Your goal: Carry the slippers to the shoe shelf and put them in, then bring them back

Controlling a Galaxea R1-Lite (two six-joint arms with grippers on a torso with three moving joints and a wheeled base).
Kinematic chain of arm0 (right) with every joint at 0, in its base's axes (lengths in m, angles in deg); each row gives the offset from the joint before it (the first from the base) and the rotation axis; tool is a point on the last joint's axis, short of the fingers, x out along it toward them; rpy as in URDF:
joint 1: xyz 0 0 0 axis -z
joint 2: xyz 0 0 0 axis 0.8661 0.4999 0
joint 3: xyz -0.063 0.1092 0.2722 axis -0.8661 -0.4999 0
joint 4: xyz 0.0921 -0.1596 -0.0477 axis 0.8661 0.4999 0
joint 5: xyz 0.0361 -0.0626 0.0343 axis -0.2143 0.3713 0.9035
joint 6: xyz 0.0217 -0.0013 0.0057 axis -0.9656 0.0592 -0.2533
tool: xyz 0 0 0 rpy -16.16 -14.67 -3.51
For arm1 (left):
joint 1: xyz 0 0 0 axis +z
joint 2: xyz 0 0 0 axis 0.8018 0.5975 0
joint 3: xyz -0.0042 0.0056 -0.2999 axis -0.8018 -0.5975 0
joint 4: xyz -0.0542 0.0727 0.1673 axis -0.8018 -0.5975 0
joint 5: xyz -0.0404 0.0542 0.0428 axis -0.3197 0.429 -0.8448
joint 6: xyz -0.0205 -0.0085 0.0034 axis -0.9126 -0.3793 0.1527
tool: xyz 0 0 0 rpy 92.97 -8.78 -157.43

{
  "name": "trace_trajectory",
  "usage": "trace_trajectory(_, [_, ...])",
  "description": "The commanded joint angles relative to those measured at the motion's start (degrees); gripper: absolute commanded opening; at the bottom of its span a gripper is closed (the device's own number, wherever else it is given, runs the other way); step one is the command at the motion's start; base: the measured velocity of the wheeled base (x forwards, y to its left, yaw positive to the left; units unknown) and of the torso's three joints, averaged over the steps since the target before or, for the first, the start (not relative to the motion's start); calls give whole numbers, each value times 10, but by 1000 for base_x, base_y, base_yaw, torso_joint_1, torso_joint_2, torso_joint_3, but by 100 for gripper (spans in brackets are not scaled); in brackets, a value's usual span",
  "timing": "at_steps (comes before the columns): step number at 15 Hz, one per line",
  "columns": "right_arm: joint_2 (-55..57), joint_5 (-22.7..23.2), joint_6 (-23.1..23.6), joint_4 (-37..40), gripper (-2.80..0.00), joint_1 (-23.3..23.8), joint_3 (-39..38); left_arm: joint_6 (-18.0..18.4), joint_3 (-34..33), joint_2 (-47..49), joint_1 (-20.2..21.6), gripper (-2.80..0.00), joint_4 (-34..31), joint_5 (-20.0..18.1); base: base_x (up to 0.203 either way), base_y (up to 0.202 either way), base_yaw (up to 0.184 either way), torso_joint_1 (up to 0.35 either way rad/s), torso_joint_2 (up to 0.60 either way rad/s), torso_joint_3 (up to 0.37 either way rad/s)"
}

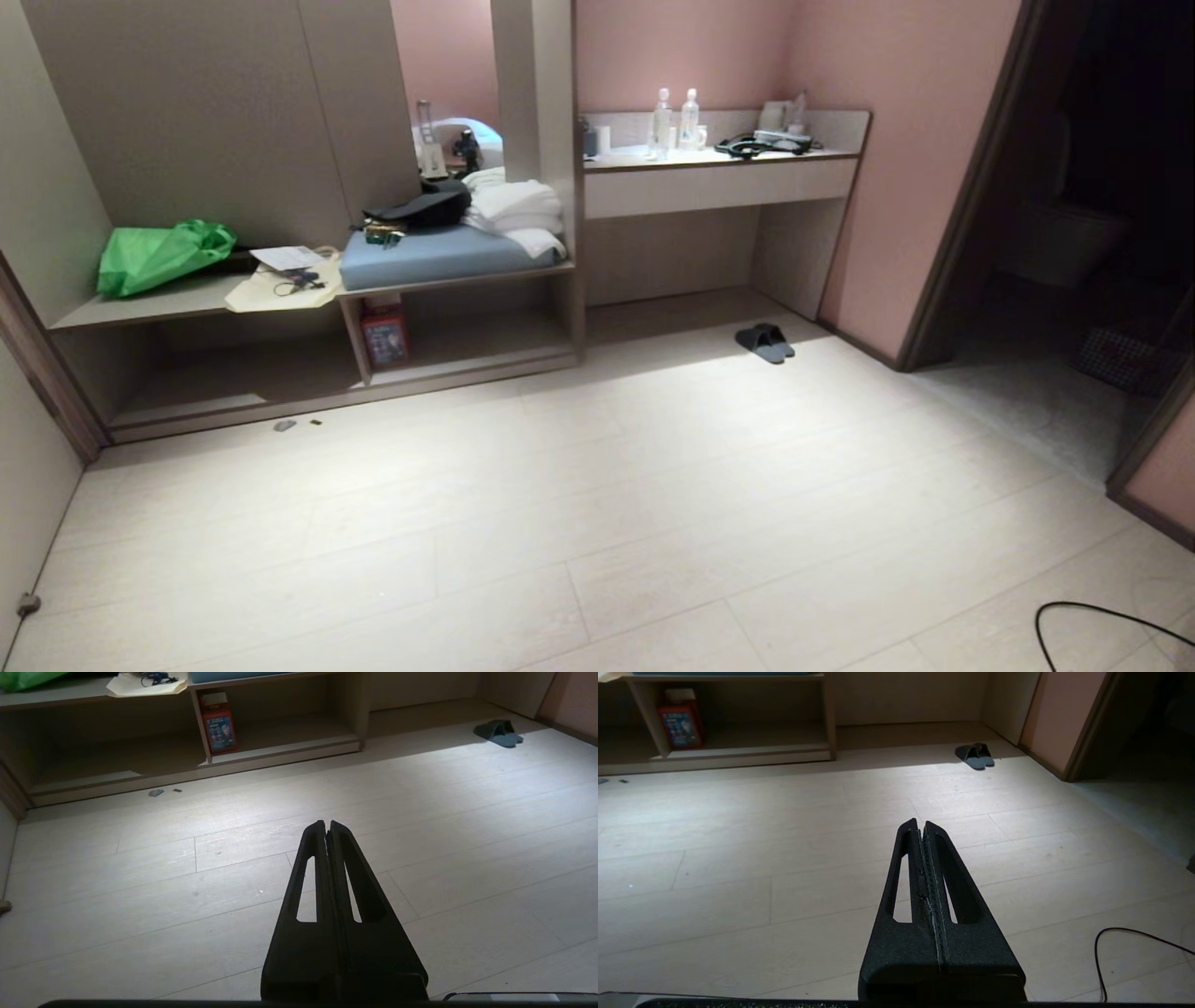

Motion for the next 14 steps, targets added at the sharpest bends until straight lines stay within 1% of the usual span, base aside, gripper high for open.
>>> trace_trajectory(1, [0, 0, 0, 0, -280, 0, 0, -1, 0, 0, 0, -280, 0, 0, 0, 0, 0, 0, 0, 0])
trace_trajectory(14, [0, 0, 0, 0, -280, 0, 0, 0, 0, 0, 0, -280, 0, 0, 0, 0, 0, 0, 0, 0])
